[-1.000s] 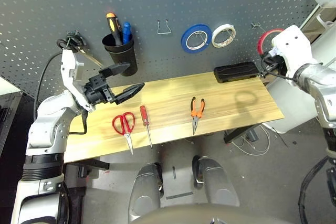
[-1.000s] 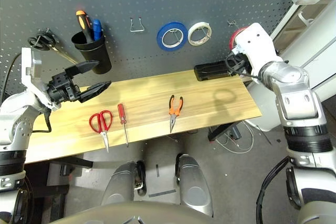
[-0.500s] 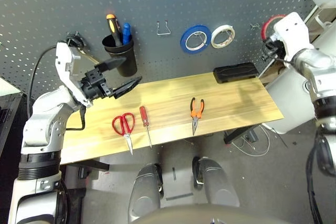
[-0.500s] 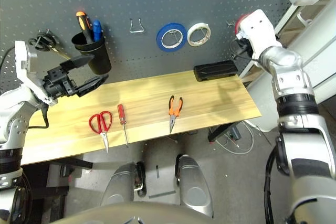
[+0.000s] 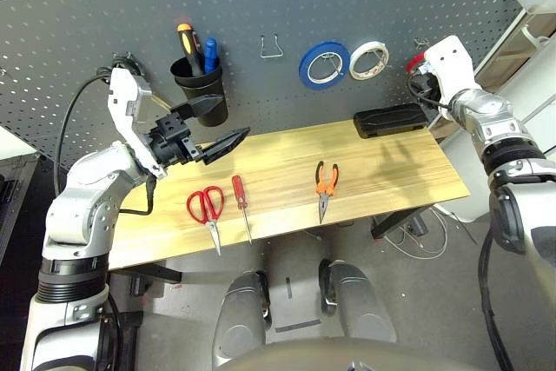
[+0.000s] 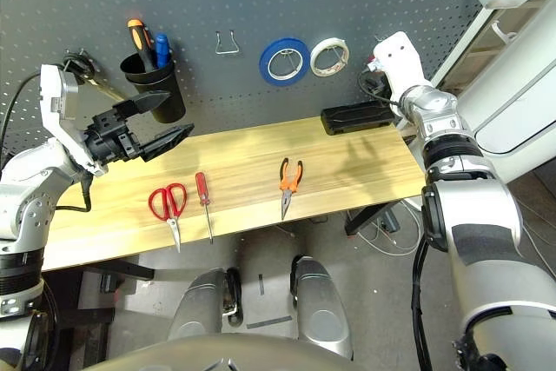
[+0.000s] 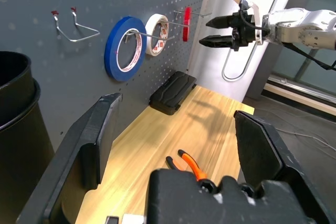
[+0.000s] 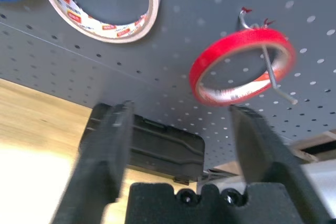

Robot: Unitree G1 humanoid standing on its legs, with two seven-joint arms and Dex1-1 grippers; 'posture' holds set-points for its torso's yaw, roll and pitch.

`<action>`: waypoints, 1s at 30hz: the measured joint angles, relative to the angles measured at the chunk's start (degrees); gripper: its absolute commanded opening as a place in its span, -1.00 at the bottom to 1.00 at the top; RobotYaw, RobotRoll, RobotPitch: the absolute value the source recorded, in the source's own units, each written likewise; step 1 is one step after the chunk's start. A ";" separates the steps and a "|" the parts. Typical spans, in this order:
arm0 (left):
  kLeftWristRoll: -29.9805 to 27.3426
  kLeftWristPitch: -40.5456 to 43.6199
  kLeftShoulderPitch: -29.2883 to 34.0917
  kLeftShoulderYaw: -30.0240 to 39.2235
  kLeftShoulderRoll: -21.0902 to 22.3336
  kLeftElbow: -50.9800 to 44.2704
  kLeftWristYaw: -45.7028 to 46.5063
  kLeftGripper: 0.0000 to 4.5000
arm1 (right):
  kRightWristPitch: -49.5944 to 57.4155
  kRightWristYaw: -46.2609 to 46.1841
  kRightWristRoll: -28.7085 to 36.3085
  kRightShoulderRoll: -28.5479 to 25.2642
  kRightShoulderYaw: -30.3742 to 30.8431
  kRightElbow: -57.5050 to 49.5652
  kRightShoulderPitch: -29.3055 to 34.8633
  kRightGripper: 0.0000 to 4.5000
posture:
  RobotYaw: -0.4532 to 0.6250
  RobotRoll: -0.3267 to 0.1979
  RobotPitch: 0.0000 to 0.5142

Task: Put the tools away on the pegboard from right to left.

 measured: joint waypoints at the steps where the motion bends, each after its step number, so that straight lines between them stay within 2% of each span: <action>1: -0.01 0.00 -0.01 -0.03 -0.02 0.00 -0.01 1.00 | 0.02 1.31 0.78 -0.31 -0.43 -1.71 0.45 0.98 | -0.30 0.25 -0.66; 4: -0.04 -0.03 -0.28 -0.40 -0.13 0.16 -0.17 1.00 | 3.41 7.45 4.60 -2.71 -2.34 -11.88 4.62 0.98 | -0.33 0.25 -0.68; 6: 0.00 -0.56 -0.46 -0.56 -0.23 0.90 -0.66 1.00 | 10.96 13.04 8.73 -6.00 -4.27 -25.86 11.25 0.98 | -0.35 0.25 -0.68; 11: 0.97 -1.99 -0.72 -1.35 -0.14 3.90 -2.28 1.00 | 30.35 19.50 17.15 -13.69 -7.88 -51.40 22.23 0.98 | -0.39 0.25 -0.67; 17: 3.90 -3.35 -0.52 -4.49 -0.05 7.38 -3.84 1.00 | 47.11 19.23 23.30 -15.51 -9.89 -67.12 29.54 0.98 | -0.42 0.25 -0.63; 19: 6.54 -4.98 -0.11 -6.01 -0.16 9.58 -3.66 1.00 | 53.51 15.47 23.35 -13.43 -9.30 -69.62 30.89 0.98 | -0.40 0.25 -0.59; 23: 9.54 -7.00 0.83 -8.81 -0.97 12.79 -3.65 1.00 | 63.10 7.99 23.32 -4.92 -6.06 -71.97 31.80 0.98 | -0.39 0.25 -0.51; 25: 10.22 -7.95 0.96 -9.56 -1.51 13.38 -3.90 1.00 | 67.15 3.33 22.91 0.15 -4.38 -72.14 31.62 0.98 | -0.38 0.25 -0.45; 27: 11.04 -8.62 1.31 -10.15 -1.74 14.02 -4.01 1.00 | 72.80 -4.91 20.25 7.99 -3.91 -71.32 30.55 0.98 | -0.36 0.25 -0.40; 30: 11.26 -8.87 2.17 -11.05 -1.99 14.15 -4.56 1.00 | 79.31 -14.10 16.85 15.67 -4.64 -68.41 29.25 0.98 | -0.36 0.25 -0.35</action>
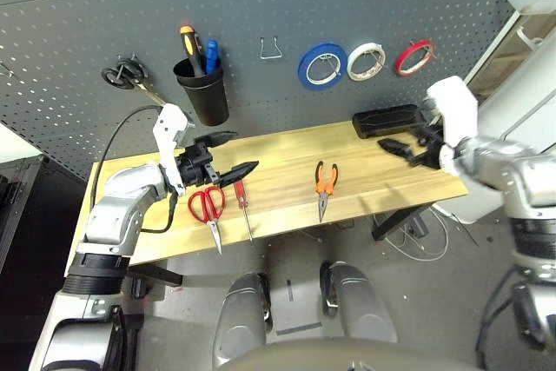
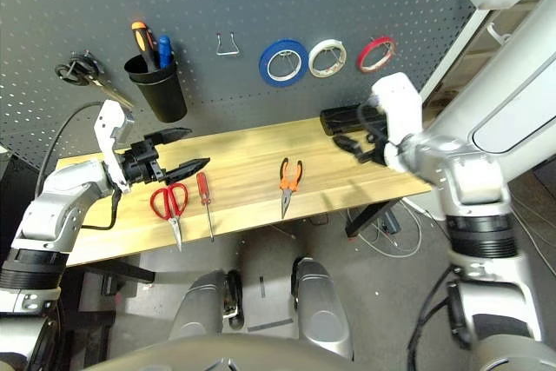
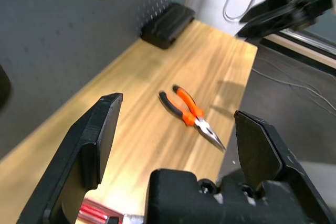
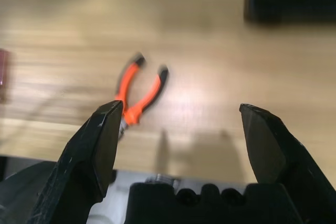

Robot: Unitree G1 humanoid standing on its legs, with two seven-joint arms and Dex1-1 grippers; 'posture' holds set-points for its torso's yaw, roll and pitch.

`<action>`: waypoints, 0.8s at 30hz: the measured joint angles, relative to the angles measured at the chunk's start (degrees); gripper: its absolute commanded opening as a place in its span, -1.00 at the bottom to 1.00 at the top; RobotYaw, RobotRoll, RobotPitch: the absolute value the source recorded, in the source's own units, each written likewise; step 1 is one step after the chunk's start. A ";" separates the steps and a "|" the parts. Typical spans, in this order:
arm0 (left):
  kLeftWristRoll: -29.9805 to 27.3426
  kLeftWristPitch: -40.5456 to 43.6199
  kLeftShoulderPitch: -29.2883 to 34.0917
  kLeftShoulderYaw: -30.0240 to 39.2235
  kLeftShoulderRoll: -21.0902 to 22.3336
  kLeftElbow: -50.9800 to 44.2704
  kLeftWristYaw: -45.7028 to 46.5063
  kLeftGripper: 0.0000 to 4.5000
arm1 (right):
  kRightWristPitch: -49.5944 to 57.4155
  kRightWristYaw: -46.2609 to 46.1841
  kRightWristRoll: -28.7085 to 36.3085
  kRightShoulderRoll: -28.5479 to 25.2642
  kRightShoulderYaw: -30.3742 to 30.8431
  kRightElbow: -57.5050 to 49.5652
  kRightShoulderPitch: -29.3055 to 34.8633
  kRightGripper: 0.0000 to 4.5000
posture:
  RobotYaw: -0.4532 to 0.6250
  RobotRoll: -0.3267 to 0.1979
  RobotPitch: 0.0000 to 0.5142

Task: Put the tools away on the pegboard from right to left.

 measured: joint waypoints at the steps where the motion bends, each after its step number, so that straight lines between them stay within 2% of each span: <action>1: 0.03 -0.06 0.53 -0.10 0.06 0.07 -0.42 1.00 | 1.45 -2.73 -0.84 3.03 -1.43 1.28 -0.63 0.98 | -0.36 0.25 -0.33; 6: 0.70 -0.18 2.39 -1.05 0.87 0.08 -2.62 1.00 | 1.99 -13.21 -3.73 13.91 -6.29 6.74 -2.95 0.98 | -0.36 0.25 -0.25; 9: 1.01 -0.15 3.32 -1.58 1.78 0.06 -3.84 1.00 | 0.33 -17.42 -4.87 17.15 -7.61 10.52 -3.87 0.98 | -0.35 0.25 -0.21; 18: 1.34 0.83 5.78 -2.46 3.03 -0.56 -5.18 1.00 | -9.34 -22.60 -5.63 20.02 -9.35 24.28 -7.90 0.98 | -0.30 0.25 -0.06; 24: 1.13 2.90 8.22 -2.35 3.95 -4.86 -4.90 1.00 | -14.35 -24.02 -5.18 20.52 -10.96 31.66 -11.16 0.98 | -0.24 0.25 0.07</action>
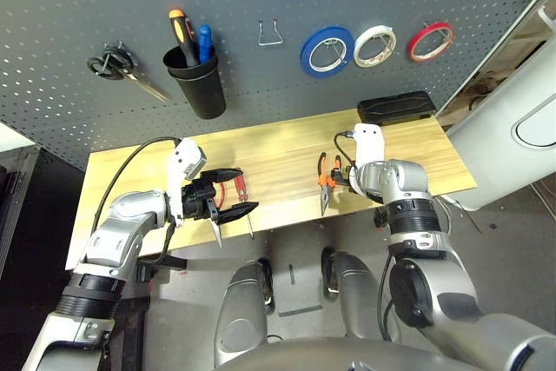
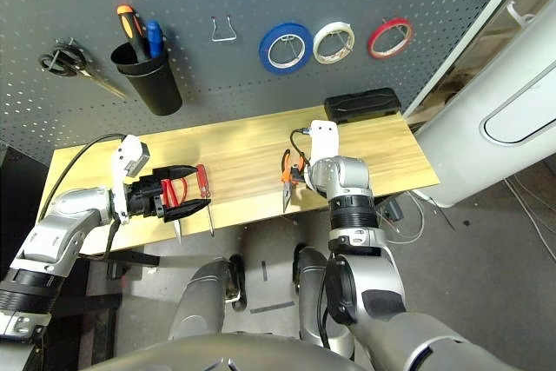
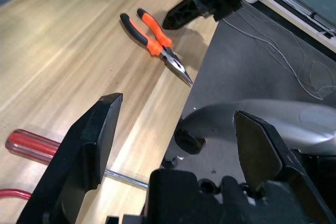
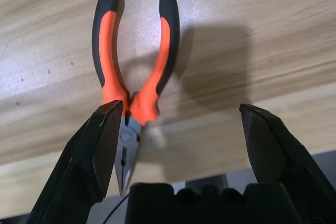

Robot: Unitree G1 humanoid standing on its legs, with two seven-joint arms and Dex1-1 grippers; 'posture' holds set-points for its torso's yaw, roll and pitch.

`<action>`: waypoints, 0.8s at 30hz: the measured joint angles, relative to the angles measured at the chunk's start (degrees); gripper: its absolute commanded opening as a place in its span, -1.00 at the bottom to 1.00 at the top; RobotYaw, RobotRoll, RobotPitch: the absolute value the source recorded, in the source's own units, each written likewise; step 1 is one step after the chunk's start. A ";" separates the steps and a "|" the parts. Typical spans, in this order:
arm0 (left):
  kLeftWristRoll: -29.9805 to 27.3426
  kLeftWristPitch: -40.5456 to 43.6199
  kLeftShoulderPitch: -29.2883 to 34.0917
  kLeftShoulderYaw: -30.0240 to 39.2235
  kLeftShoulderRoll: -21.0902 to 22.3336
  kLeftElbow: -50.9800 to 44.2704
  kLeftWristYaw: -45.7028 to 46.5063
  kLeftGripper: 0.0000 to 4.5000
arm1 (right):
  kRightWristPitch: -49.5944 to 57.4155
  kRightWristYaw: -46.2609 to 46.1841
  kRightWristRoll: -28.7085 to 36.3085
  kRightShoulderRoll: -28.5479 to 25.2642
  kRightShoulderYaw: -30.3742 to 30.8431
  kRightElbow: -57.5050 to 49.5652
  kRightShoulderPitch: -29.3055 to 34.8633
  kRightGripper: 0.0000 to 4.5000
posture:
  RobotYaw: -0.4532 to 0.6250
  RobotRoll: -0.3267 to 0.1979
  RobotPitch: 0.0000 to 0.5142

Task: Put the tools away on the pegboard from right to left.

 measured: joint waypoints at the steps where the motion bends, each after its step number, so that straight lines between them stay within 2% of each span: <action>1: -0.07 0.33 0.34 0.03 0.05 -0.49 0.09 1.00 | -0.61 -0.12 0.13 0.14 -0.08 0.97 -0.38 0.98 | -0.23 0.25 0.08; 13: -1.74 5.13 5.45 2.79 0.95 -8.41 2.48 1.00 | -10.04 -0.26 1.15 0.76 -0.03 14.83 -5.70 0.98 | -0.13 0.25 0.10; 16: -2.18 5.66 5.73 2.86 0.94 -8.85 3.01 1.00 | -12.21 -0.10 1.60 0.70 0.01 17.59 -6.76 0.71 | -0.13 0.25 0.05; 24: -2.46 6.30 5.14 2.83 0.75 -9.19 4.24 1.00 | -14.65 -0.43 2.40 0.34 0.17 20.65 -7.74 -0.53 | -0.16 0.25 -0.01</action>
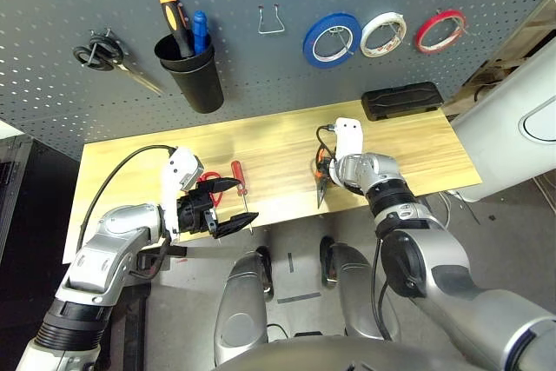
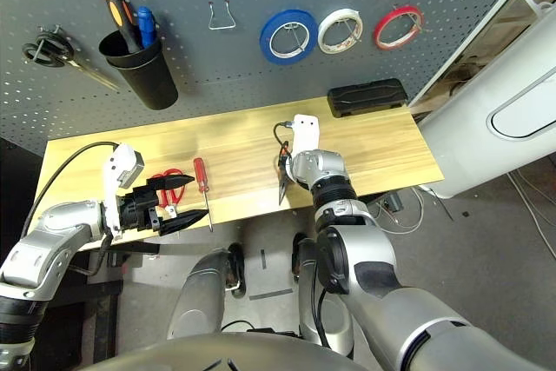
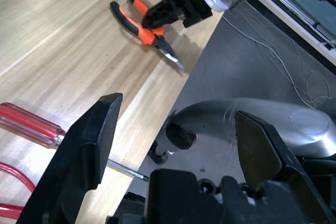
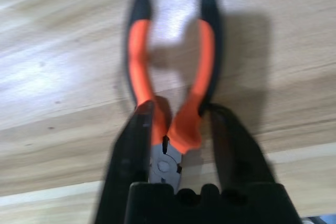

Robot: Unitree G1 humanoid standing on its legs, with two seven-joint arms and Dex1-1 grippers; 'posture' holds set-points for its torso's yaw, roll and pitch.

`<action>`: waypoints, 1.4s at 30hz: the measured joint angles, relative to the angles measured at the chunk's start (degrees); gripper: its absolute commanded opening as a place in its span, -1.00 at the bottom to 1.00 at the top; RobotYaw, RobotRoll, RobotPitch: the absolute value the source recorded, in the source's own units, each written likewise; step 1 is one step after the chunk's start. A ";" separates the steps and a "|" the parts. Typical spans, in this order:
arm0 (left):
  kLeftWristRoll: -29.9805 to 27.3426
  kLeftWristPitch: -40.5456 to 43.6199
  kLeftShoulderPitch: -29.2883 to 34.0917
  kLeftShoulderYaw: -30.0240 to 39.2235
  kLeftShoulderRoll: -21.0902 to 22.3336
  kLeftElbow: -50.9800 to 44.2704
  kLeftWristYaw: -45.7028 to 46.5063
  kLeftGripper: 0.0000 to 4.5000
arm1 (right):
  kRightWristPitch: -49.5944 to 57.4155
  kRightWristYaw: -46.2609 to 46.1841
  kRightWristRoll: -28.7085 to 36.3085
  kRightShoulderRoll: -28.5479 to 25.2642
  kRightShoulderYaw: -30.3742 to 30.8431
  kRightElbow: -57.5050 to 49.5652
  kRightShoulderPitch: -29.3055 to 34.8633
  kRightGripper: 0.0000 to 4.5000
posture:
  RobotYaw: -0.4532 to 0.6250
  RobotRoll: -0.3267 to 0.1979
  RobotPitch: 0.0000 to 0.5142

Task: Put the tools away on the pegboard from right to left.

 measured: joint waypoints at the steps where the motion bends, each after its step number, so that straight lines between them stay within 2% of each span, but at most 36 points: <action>1: 0.00 0.01 -0.25 -0.02 -0.10 0.01 0.09 1.00 | -0.03 -0.12 0.01 -0.09 -0.01 0.12 0.00 -0.70 | -0.16 0.25 -0.03; 2: 0.00 0.01 -0.53 -0.05 -0.18 0.07 0.10 1.00 | -0.01 -0.14 0.14 -0.26 -0.02 0.07 -0.02 -0.84 | -0.17 0.25 -0.03; 7: 0.02 -0.11 -2.34 -0.39 -0.68 0.73 0.10 1.00 | 0.66 -0.17 0.73 -0.74 -0.04 -0.85 0.22 -0.84 | -0.20 0.25 -0.10; 11: 0.08 -0.78 -3.71 -0.71 -1.20 1.80 0.08 1.00 | 3.84 -0.21 0.97 -1.14 0.21 -6.74 3.00 -0.84 | -0.23 0.25 -0.16; 16: 0.08 -1.53 -5.13 -0.71 -1.91 3.47 0.11 1.00 | 11.55 1.51 0.96 -3.51 2.85 -21.56 8.52 -0.84 | -0.26 0.25 -0.23; 23: 0.10 -3.12 -6.42 -0.22 -2.28 5.39 0.26 1.00 | 18.07 11.93 4.03 -10.08 8.78 -46.08 15.57 -0.84 | -0.30 0.25 -0.33; 26: -0.13 -3.57 -6.46 1.39 -2.87 5.48 1.24 1.00 | 17.23 18.82 5.99 -14.30 12.30 -54.19 19.14 -0.84 | -0.29 0.25 -0.43; 29: -1.37 -3.86 -6.24 4.10 -3.36 5.46 2.16 1.00 | 11.97 27.38 7.92 -19.06 15.68 -60.43 22.85 -0.84 | -0.28 0.25 -0.50; 31: -2.53 -4.23 -5.42 6.54 -3.38 5.34 2.73 1.00 | 9.50 31.73 9.60 -21.22 15.85 -63.47 24.17 -0.84 | -0.26 0.25 -0.54; 42: -6.75 -4.91 -7.26 15.08 -2.85 6.48 3.96 1.00 | 0.98 41.16 17.24 -22.66 12.91 -66.78 23.87 -0.84 | -0.16 0.25 -0.72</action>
